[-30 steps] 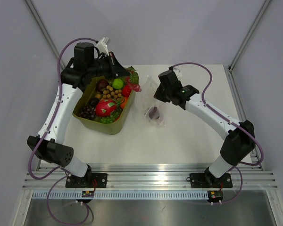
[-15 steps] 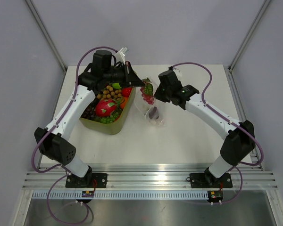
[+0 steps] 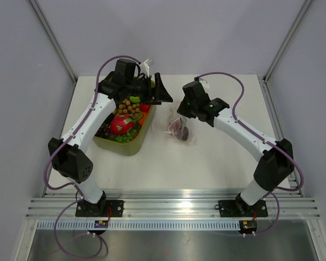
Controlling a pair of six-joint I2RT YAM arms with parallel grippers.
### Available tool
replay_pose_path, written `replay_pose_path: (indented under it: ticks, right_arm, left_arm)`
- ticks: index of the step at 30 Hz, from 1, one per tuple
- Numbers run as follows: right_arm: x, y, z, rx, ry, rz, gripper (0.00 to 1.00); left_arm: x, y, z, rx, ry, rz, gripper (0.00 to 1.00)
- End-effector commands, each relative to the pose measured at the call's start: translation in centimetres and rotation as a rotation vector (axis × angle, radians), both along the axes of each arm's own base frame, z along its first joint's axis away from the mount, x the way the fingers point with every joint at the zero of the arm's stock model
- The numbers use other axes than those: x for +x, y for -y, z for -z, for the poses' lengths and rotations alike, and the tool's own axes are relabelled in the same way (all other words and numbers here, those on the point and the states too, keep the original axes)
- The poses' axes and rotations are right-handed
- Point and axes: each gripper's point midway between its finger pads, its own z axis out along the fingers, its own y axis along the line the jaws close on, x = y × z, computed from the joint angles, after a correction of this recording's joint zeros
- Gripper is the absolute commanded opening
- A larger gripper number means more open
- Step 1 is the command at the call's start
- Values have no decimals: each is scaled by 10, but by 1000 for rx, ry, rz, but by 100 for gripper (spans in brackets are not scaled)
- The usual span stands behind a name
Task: Place the food in the zip-top bag and seal the zipper
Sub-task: Pick up the fake fruit from the bin.
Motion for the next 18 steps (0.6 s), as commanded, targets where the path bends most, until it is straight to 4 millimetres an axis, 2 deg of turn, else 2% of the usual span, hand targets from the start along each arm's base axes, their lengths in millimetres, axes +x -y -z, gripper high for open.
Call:
replay_pose_path:
  ticks: [1, 2, 3, 4, 5, 8, 9, 12, 13, 15, 16, 18]
  right_arm:
    - [3, 1, -24, 44, 62, 12, 0]
    - [2, 3, -26, 42, 68, 12, 0]
    - [2, 4, -27, 41, 70, 14, 0]
    - [1, 4, -28, 39, 73, 13, 0]
    - [0, 6, -30, 36, 78, 15, 0]
    - [-1, 8, -34, 35, 88, 14, 0]
    - [-1, 8, -33, 35, 87, 14, 0]
    - [-2, 8, -33, 36, 88, 9, 0]
    - [-2, 8, -33, 37, 88, 10, 0]
    - [-2, 7, -31, 36, 83, 5, 0]
    - [-3, 7, -31, 35, 82, 5, 0]
    - [-3, 7, -30, 36, 80, 2, 0]
  left_arm:
    - [-2, -15, -58, 4, 190, -24, 78]
    - [-1, -22, -64, 10, 207, -44, 78]
    - [7, -40, -71, 21, 228, -97, 77]
    - [10, -52, -72, 37, 228, -131, 76]
    - [22, -73, -70, 54, 221, -194, 75]
    - [45, -119, -46, 201, 192, -352, 73]
    - [60, -141, -27, 313, 176, -447, 73]
    - [73, -172, 8, 502, 121, -538, 74]
    - [81, -174, 28, 540, 82, -545, 74]
    - [91, -180, 43, 583, 59, -572, 73]
    - [98, -180, 61, 600, 21, -572, 72]
    - [109, -189, 72, 654, 14, -610, 68]
